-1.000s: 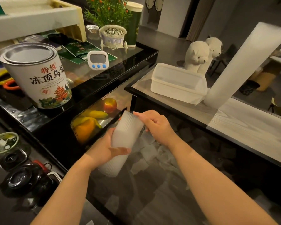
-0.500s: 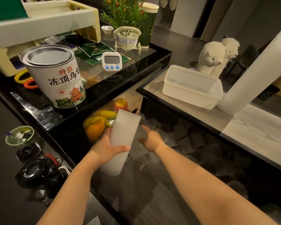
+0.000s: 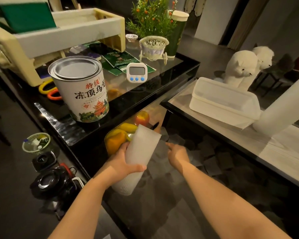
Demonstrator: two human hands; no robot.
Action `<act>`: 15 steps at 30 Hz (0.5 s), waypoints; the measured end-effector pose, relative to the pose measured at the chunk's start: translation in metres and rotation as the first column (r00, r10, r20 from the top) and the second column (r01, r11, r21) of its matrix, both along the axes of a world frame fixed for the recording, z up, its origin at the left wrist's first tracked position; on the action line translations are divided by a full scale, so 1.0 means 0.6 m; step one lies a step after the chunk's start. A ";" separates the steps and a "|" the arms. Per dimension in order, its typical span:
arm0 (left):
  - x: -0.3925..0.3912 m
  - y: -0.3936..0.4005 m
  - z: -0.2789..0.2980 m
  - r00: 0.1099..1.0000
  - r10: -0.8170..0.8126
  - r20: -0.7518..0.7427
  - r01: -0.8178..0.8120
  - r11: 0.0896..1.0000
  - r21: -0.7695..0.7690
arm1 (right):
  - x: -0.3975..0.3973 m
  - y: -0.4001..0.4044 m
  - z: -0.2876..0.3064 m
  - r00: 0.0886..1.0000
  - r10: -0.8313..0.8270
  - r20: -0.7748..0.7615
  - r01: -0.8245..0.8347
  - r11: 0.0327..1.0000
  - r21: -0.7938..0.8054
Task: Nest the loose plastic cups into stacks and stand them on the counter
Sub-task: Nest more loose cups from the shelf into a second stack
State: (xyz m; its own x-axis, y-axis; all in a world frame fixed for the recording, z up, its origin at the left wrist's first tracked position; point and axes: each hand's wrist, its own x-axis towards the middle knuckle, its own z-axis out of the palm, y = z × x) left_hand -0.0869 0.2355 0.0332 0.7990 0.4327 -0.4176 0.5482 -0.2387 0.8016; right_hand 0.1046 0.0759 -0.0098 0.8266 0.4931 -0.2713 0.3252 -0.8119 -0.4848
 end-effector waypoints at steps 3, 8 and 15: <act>0.005 0.006 -0.002 0.999 -0.047 0.005 0.047 0.999 0.023 | 0.007 -0.022 0.035 0.988 -0.153 0.009 0.150 0.976 0.159; 0.009 0.005 0.003 0.986 -0.165 0.003 0.165 0.984 0.064 | 0.017 -0.061 0.129 0.958 -0.283 0.047 0.223 0.838 0.498; 0.021 -0.005 0.017 0.952 -0.285 0.113 0.278 0.957 0.078 | -0.018 -0.078 0.207 0.941 0.013 -0.339 0.173 0.841 0.512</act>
